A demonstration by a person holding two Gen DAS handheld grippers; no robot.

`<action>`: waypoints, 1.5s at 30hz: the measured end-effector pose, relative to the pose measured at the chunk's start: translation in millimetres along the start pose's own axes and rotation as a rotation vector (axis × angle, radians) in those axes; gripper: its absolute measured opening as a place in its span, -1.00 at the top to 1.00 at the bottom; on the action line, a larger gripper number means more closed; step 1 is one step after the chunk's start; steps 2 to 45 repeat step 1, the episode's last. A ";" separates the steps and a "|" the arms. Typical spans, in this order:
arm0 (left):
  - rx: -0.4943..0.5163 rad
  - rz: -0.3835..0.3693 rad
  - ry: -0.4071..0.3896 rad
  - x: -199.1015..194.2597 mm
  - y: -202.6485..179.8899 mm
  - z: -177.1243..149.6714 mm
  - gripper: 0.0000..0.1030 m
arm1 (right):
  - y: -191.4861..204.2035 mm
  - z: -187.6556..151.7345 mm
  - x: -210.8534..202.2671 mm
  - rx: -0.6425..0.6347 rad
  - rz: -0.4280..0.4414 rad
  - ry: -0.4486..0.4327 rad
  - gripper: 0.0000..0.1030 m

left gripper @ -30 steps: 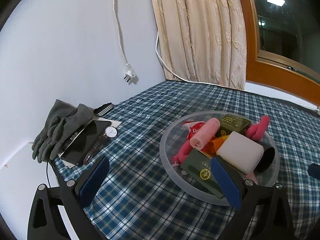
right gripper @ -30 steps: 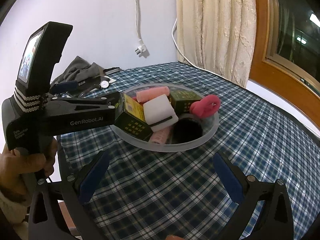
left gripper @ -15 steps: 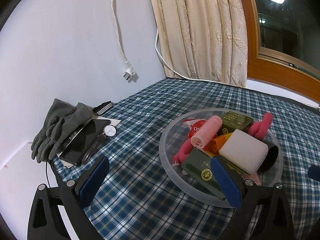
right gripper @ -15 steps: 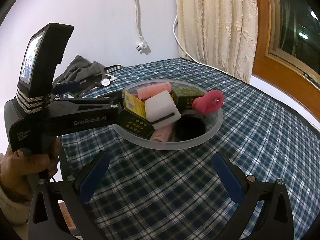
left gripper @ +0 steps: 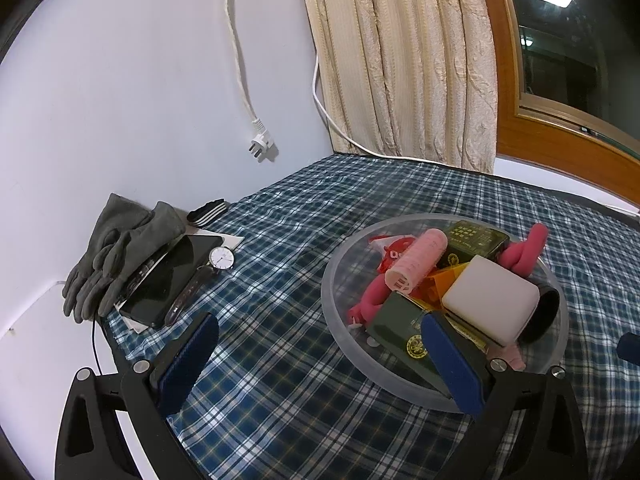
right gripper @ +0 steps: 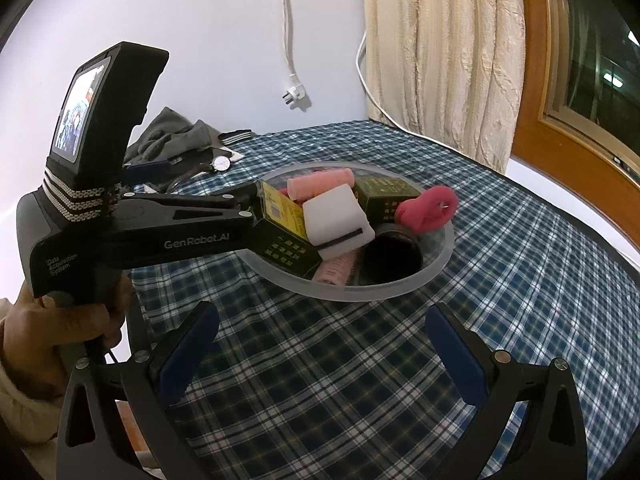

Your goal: Organize objects

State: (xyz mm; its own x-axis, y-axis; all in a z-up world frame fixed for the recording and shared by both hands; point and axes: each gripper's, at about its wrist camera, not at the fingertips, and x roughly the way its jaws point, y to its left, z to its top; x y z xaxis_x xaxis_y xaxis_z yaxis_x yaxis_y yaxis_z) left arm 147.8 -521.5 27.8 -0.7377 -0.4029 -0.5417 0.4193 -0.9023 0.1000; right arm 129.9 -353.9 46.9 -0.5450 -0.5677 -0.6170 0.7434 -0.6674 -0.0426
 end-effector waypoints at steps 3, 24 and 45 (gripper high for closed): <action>0.001 0.000 0.000 0.0 0.0 0.0 -0.99 | -0.1 0.0 0.0 -0.001 0.000 0.001 -1.00; 0.001 0.000 0.000 0.0 0.0 0.0 -0.99 | -0.1 0.0 0.0 -0.001 0.000 0.001 -1.00; 0.001 0.000 0.000 0.0 0.0 0.0 -0.99 | -0.1 0.0 0.0 -0.001 0.000 0.001 -1.00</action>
